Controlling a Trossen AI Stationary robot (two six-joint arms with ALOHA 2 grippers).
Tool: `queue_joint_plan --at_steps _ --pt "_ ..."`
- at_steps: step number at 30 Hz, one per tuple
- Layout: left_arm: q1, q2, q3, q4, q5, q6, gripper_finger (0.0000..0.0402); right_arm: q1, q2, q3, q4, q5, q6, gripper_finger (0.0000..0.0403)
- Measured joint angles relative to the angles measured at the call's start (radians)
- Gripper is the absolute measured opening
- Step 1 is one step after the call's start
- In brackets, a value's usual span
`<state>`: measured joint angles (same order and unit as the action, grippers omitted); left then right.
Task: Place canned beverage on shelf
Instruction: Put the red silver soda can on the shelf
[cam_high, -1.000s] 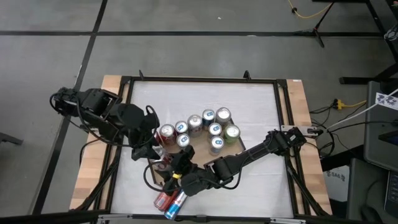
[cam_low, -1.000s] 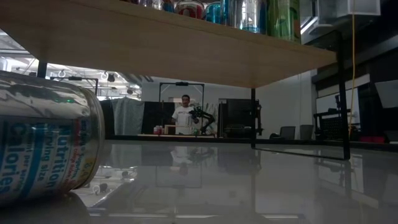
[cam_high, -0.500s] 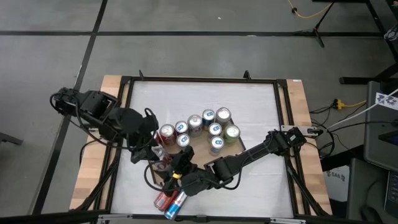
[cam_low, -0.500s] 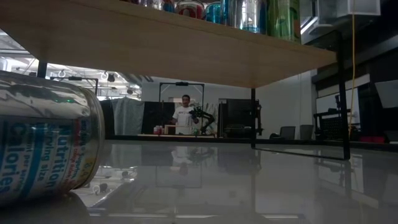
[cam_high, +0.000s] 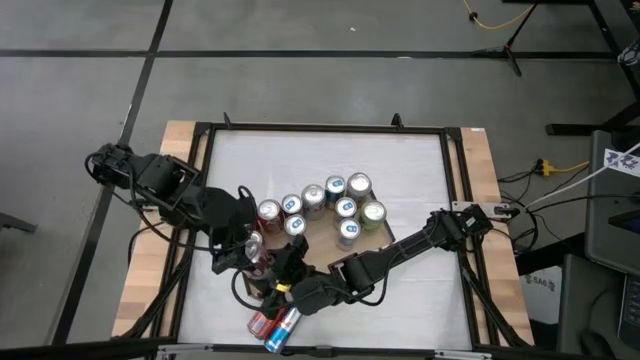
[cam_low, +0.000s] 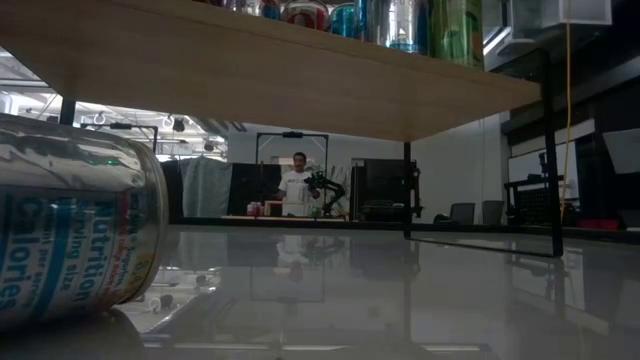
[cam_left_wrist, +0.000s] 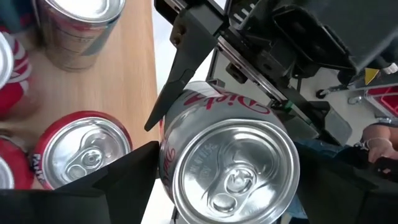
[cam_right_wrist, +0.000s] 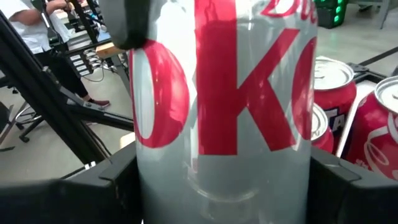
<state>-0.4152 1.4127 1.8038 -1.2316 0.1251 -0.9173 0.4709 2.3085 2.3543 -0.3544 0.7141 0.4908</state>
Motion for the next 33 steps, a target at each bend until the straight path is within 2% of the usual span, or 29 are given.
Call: queue_joint_plan --at_steps 22,33 --pt "-0.011 0.007 -0.001 0.019 0.003 0.002 0.0330 0.001 0.001 0.000 0.007 0.010 0.030 0.0291" --pt "-0.032 0.007 -0.001 0.020 -0.047 0.004 0.0330 -0.001 0.001 0.000 0.015 0.008 0.031 0.0291"
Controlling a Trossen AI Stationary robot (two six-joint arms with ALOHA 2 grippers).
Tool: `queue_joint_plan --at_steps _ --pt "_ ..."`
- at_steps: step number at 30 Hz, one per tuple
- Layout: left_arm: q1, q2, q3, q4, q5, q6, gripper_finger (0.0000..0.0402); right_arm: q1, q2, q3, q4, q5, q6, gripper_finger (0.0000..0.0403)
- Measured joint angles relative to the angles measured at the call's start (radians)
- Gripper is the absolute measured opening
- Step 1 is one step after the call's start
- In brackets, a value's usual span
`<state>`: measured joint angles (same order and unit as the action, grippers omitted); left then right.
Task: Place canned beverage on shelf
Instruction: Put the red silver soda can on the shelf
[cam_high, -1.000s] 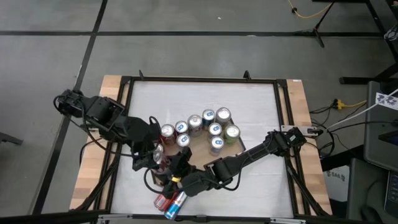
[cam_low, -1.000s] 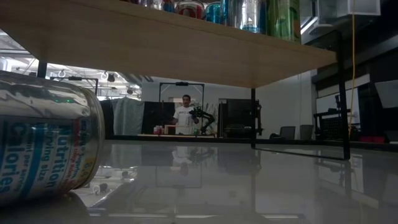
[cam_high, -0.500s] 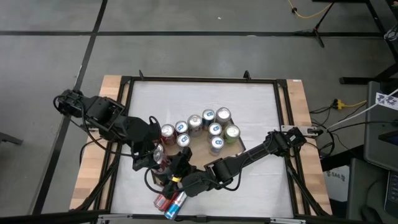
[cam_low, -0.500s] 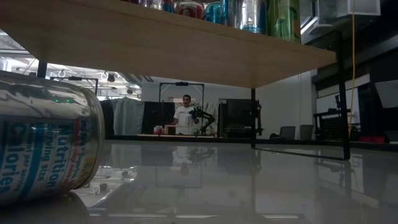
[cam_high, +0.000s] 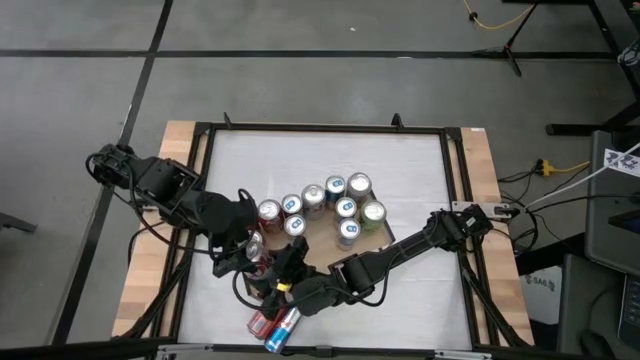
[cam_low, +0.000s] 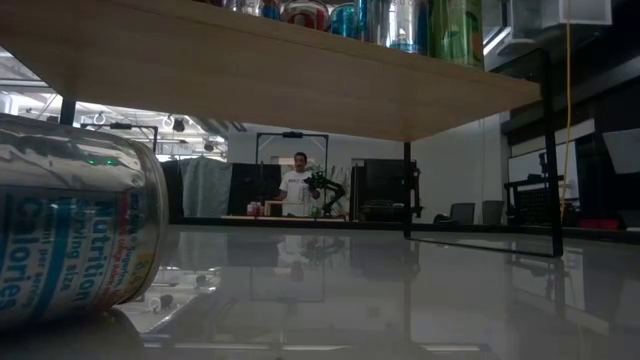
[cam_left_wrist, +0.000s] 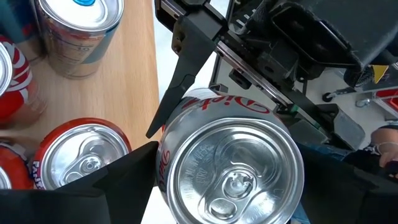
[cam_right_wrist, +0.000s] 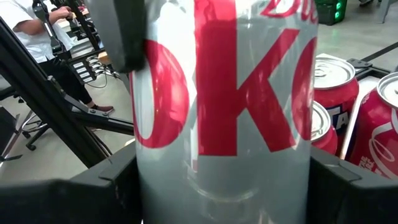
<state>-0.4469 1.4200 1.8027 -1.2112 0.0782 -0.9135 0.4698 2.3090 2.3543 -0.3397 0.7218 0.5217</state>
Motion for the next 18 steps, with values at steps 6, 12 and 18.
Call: queue_joint_plan --at_steps 6,12,18 --pt "-0.008 0.004 0.000 0.000 -0.032 0.002 0.0330 -0.001 0.000 0.000 0.001 0.001 -0.002 0.0291" --pt "-0.007 0.008 -0.001 0.006 -0.042 0.053 0.0330 -0.001 0.000 0.002 0.006 0.001 -0.003 0.0291" --pt "-0.007 0.009 -0.001 0.006 -0.043 0.061 0.0330 -0.002 0.000 0.002 0.007 0.001 -0.003 0.0291"
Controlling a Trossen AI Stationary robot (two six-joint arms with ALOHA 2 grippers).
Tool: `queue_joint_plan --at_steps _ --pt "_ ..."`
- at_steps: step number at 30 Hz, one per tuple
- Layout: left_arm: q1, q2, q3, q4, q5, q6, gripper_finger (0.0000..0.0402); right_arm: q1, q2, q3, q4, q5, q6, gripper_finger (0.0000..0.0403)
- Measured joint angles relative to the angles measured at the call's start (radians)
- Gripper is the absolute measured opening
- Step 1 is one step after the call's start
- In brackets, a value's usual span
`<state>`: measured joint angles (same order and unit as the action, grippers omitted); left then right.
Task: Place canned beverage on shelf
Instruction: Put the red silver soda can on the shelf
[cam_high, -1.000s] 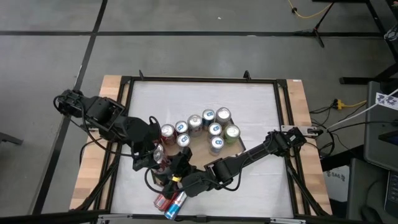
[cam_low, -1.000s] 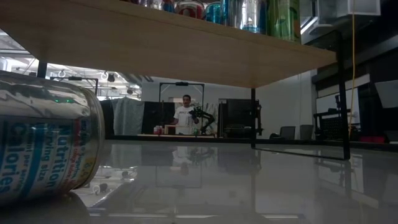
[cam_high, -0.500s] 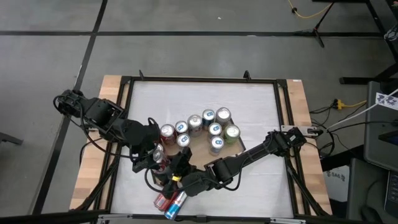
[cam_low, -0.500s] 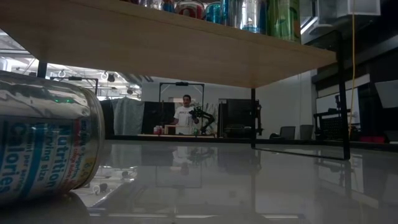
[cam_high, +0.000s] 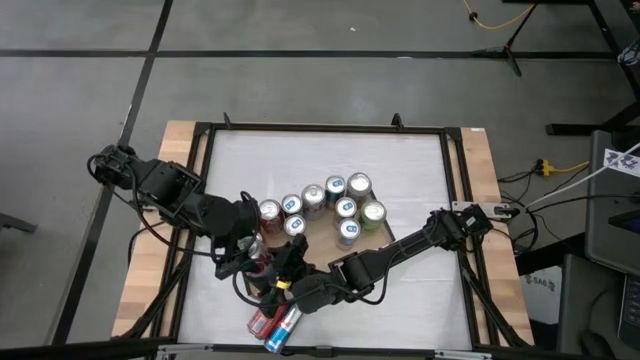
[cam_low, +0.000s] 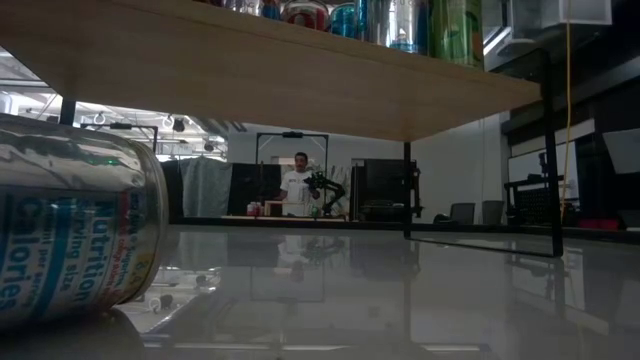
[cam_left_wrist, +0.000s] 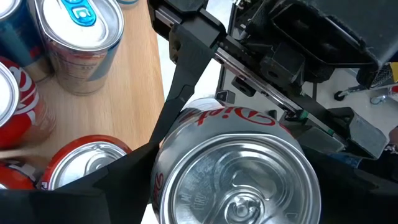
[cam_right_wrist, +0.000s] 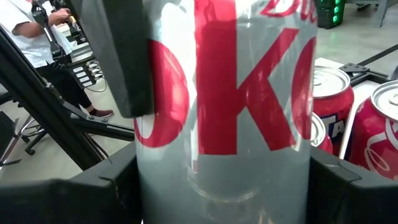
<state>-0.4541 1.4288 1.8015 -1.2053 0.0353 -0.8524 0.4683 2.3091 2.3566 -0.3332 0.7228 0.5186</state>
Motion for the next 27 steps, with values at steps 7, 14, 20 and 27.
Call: queue_joint_plan --at_steps 7,14,20,27 --pt "0.000 0.000 0.000 -0.002 -0.003 0.000 0.0330 0.000 0.000 0.000 -0.001 0.000 0.000 0.0291" --pt "0.000 0.000 0.000 -0.007 -0.022 -0.008 0.0330 0.000 0.000 0.000 -0.006 -0.006 0.000 0.0291" --pt "0.000 0.000 0.000 -0.007 -0.021 0.031 0.0330 0.001 0.000 0.000 -0.006 -0.011 0.000 0.0291" --pt "0.000 -0.001 0.000 -0.006 -0.026 0.043 0.0330 0.002 0.000 0.000 -0.007 -0.013 0.000 0.0291"
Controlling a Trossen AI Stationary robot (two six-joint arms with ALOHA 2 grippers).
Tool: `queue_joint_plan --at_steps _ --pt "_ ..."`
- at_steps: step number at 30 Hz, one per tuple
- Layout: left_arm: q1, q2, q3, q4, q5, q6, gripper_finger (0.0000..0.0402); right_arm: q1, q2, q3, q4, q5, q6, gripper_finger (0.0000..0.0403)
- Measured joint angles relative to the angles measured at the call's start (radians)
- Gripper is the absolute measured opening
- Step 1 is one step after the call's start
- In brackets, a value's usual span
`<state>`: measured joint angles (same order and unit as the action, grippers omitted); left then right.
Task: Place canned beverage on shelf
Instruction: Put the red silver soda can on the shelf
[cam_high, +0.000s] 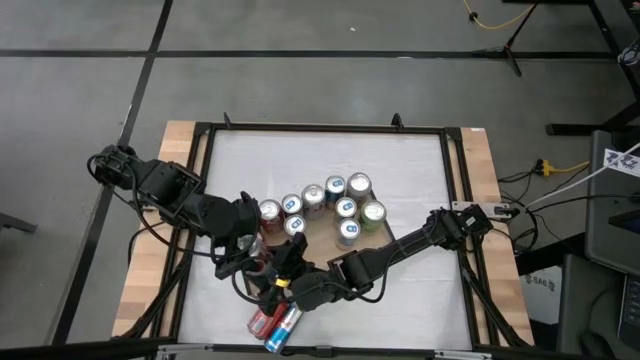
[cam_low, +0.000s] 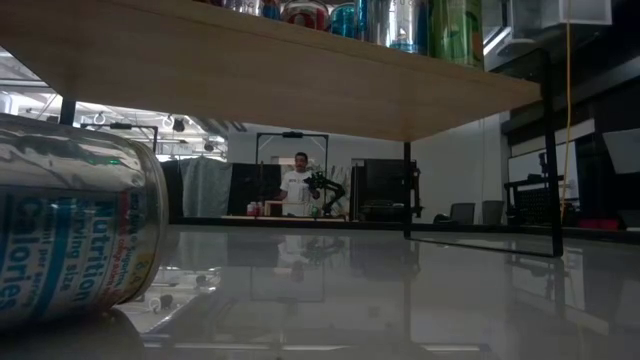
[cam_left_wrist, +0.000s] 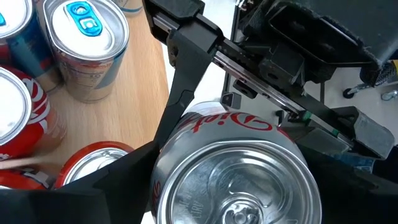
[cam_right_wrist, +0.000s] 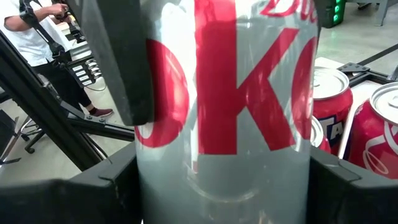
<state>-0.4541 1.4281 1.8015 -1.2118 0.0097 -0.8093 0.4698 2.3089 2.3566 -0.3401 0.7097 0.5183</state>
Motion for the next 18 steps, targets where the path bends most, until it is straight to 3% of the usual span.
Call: queue_joint_plan --at_steps 18 --pt "0.000 0.000 0.000 -0.003 0.045 -0.028 0.0330 0.000 -0.001 0.000 0.002 -0.027 0.000 0.0291"
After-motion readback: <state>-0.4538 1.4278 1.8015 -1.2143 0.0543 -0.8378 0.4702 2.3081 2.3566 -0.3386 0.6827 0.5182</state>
